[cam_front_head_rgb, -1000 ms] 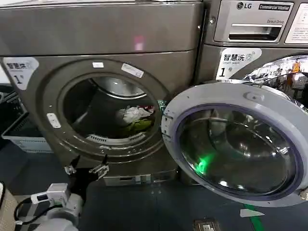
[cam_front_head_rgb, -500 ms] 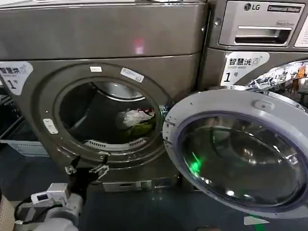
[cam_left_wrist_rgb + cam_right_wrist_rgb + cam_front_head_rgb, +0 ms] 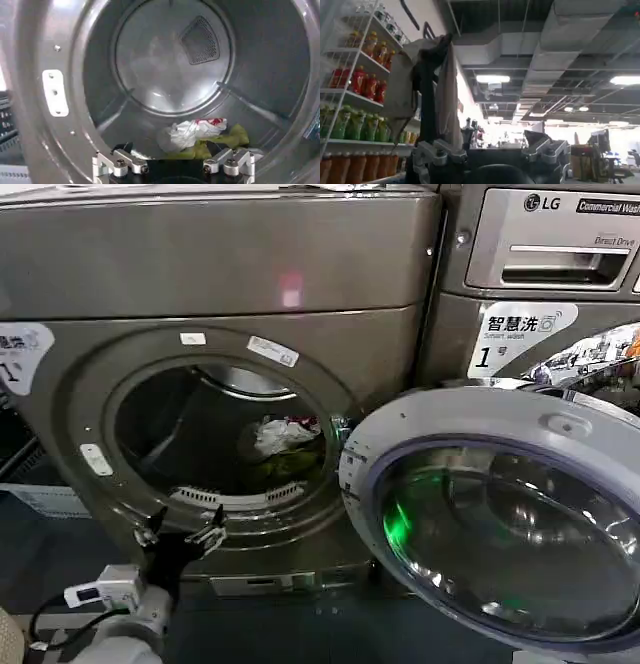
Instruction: Grasp the clothes from the dryer.
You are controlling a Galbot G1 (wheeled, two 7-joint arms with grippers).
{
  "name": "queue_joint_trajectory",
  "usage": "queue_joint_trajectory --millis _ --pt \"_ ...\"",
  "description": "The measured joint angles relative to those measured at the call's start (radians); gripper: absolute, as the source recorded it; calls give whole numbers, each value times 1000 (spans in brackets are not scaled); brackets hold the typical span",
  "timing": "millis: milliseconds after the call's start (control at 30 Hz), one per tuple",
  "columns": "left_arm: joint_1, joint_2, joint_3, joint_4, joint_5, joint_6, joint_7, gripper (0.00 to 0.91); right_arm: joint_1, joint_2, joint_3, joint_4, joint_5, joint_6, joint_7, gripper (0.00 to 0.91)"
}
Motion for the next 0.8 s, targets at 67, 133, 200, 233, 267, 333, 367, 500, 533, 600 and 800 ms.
queue_joint_trajectory --millis 67,133,200,233,267,333,367,500,533,600,800 --pt "0 -1 0 0 0 0 0 907 0 0 0 0 0 0 0 907" --pt "0 -1 0 0 0 0 0 907 -1 0 0 0 0 0 1 907" --pt "0 -1 0 0 0 0 0 907 -2 1 1 -1 -1 0 1 907" --pt "0 -1 0 0 0 0 0 907 -2 1 1 -2 -1 0 1 907" --pt "0 -1 0 0 0 0 0 907 -2 1 2 -3 -1 0 1 907" --pt "0 -1 0 0 0 0 0 907 -3 1 4 -3 -1 0 1 907" --pt "0 -1 0 0 0 0 0 907 -3 2 4 -3 -1 0 1 907" --pt "-1 -1 0 -3 1 0 0 907 -3 2 4 0 0 0 1 907" --pt "-1 -1 0 -4 1 0 0 907 -3 2 4 0 0 0 1 907" --pt "-2 -1 0 -4 1 0 0 907 -3 2 4 0 0 0 1 907" --pt "0 -2 0 -7 0 0 1 907 -3 3 4 4 0 0 1 907"
